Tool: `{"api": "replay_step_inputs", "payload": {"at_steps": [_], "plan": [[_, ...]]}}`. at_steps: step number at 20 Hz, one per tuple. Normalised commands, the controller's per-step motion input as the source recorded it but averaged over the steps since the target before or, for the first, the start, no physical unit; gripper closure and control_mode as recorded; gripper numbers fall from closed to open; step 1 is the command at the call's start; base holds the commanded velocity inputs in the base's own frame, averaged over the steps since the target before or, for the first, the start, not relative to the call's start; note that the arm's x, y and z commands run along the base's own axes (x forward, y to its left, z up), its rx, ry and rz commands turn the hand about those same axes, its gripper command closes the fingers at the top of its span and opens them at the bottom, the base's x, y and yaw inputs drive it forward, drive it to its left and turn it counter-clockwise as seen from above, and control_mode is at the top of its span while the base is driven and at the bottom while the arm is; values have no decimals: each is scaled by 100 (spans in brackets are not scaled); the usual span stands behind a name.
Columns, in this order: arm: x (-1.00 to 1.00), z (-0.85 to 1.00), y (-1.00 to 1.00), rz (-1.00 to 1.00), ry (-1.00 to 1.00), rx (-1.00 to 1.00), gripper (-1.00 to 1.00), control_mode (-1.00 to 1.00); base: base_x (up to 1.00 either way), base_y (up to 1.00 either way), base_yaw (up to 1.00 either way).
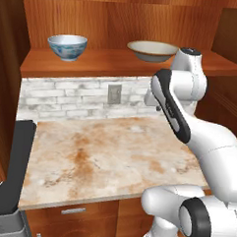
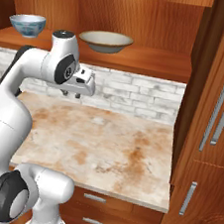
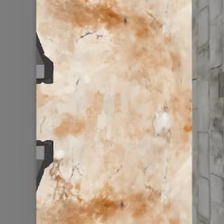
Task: Take the smaller bowl and place it next to the appetizer plate on the dining counter , and place the larger bowl next to the plate with cooked food.
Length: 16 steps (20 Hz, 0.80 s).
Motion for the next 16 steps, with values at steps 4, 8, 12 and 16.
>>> {"api": "replay_step_inputs", "payload": {"at_steps": [4, 8, 12, 16], "plan": [[-15, 0, 0, 0, -7, 0, -100, -100, 0, 0, 0], [-33, 0, 1, -5, -32, 0, -100, -100, 0, 0, 0], [-34, 12, 0, -3, -38, 0, -100, -100, 0, 0, 0], [-23, 37, -5, -12, -23, 4, -100, -100, 0, 0, 0]]}}
